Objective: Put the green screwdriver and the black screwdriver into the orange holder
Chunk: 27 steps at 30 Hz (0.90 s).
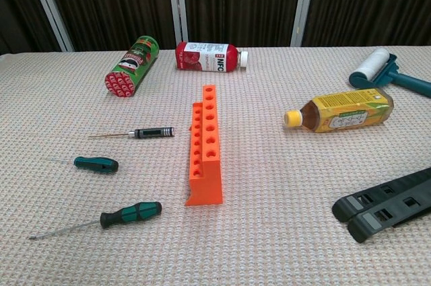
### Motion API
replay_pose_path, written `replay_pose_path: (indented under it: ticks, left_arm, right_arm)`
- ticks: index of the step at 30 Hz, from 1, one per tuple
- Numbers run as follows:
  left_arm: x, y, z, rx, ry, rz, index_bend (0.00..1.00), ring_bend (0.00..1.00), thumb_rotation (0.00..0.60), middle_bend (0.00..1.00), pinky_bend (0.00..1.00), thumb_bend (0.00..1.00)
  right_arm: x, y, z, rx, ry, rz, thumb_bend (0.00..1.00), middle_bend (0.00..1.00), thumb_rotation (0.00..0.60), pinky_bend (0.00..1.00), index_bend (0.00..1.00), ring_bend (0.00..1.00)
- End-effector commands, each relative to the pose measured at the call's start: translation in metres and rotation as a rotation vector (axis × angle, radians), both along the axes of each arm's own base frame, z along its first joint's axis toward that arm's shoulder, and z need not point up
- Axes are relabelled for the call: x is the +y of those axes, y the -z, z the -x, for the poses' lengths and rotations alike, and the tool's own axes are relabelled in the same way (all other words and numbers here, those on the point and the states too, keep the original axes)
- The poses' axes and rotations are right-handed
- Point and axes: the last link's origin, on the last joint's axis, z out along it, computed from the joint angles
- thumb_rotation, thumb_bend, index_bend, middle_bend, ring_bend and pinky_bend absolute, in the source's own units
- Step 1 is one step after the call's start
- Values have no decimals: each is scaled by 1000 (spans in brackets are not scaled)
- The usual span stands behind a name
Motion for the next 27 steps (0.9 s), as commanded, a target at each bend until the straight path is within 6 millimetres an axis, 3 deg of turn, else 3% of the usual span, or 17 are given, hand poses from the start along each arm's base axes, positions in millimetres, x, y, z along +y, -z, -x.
replay_pose_path:
  ticks: [1, 8, 17, 21, 27]
  left_arm:
    - [2, 0, 0, 3, 2, -2, 249, 0, 600, 30, 0, 173]
    - [8, 3, -2, 5, 20, 2, 273, 18, 600, 46, 0, 178]
    - [29, 19, -5, -11, 82, 78, 372, 55, 600, 86, 0, 262]
    - [48, 33, -19, -24, 146, 167, 430, 46, 600, 97, 0, 330]
    - [68, 47, -34, -23, 206, 246, 434, 29, 600, 84, 0, 335]
  right_arm:
    - [-1, 1, 0, 0, -1, -3, 0, 0, 600, 0, 0, 0]
    - [-4, 4, 0, 1, 12, -13, 0, 0, 600, 0, 0, 0]
    - [-3, 7, -3, -1, 10, -20, 0, 0, 600, 0, 0, 0]
    - [-1, 6, -3, 0, 10, -15, 0, 0, 600, 0, 0, 0]
    - [2, 5, -4, 3, 10, -11, 0, 0, 600, 0, 0, 0]
